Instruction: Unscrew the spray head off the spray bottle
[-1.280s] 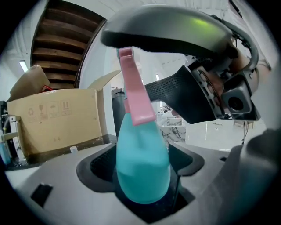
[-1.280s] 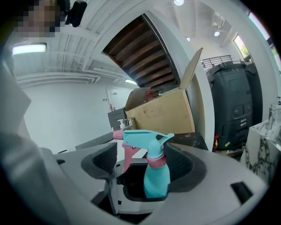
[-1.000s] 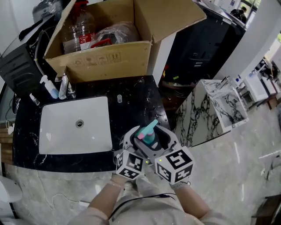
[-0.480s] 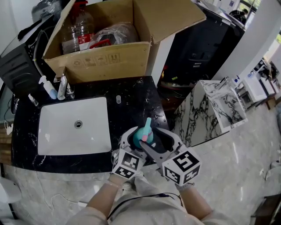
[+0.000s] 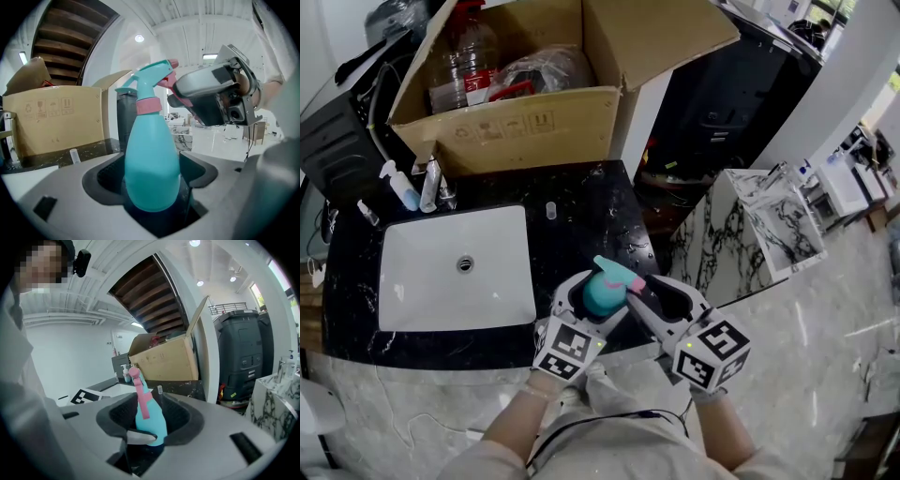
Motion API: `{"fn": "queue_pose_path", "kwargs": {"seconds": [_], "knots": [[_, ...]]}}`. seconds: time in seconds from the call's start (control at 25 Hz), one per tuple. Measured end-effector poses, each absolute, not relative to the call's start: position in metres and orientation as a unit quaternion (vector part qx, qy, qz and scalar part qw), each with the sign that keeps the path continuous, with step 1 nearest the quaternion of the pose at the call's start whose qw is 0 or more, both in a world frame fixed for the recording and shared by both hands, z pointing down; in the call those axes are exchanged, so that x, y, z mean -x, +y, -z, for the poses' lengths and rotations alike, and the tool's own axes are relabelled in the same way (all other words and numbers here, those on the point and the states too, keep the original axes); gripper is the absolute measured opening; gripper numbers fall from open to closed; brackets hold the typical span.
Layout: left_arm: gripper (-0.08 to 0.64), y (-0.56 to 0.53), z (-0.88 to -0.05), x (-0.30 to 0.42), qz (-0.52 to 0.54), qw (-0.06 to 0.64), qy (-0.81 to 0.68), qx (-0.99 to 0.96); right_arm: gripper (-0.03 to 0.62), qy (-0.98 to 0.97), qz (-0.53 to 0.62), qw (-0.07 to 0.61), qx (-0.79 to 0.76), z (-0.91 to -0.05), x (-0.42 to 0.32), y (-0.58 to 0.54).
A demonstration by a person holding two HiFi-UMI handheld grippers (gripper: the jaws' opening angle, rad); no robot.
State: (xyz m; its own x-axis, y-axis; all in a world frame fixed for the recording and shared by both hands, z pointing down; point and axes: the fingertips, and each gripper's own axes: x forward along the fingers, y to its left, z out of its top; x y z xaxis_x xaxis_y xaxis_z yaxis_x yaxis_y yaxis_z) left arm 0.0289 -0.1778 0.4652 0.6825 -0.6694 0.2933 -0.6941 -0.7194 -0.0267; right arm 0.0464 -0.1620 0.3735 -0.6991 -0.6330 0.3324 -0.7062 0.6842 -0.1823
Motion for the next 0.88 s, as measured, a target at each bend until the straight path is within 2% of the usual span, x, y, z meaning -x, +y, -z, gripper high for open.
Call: {"fn": "queue_pose_path", "kwargs": {"seconds": [0.08,0.2,0.68,0.88], "knots": [[0.368,-0.177,-0.466,-0.029,-0.143,0.044,-0.371,-0.917,0.144,-0.905,-0.150,0.126,-0.379,-0.376,-0.054,-0.167],[0.368,-0.177,-0.466,-0.029,-0.144,0.046,-0.369,-0.917,0.127,-0.904,-0.149,0.120,-0.382,-0.377,-0.060,-0.172],[0.362,-0.174,-0.467,-0.027,-0.146,0.045,-0.370,-0.916,0.127,-0.906,-0.145,0.096,-0.385,-0.380,-0.068,-0.204],[0.360,-0.174,-0.468,-0.026,-0.148,0.047,-0.374,-0.914,0.123,-0.913,-0.118,0.073,-0.384,-0.359,-0.065,-0.182]]}}
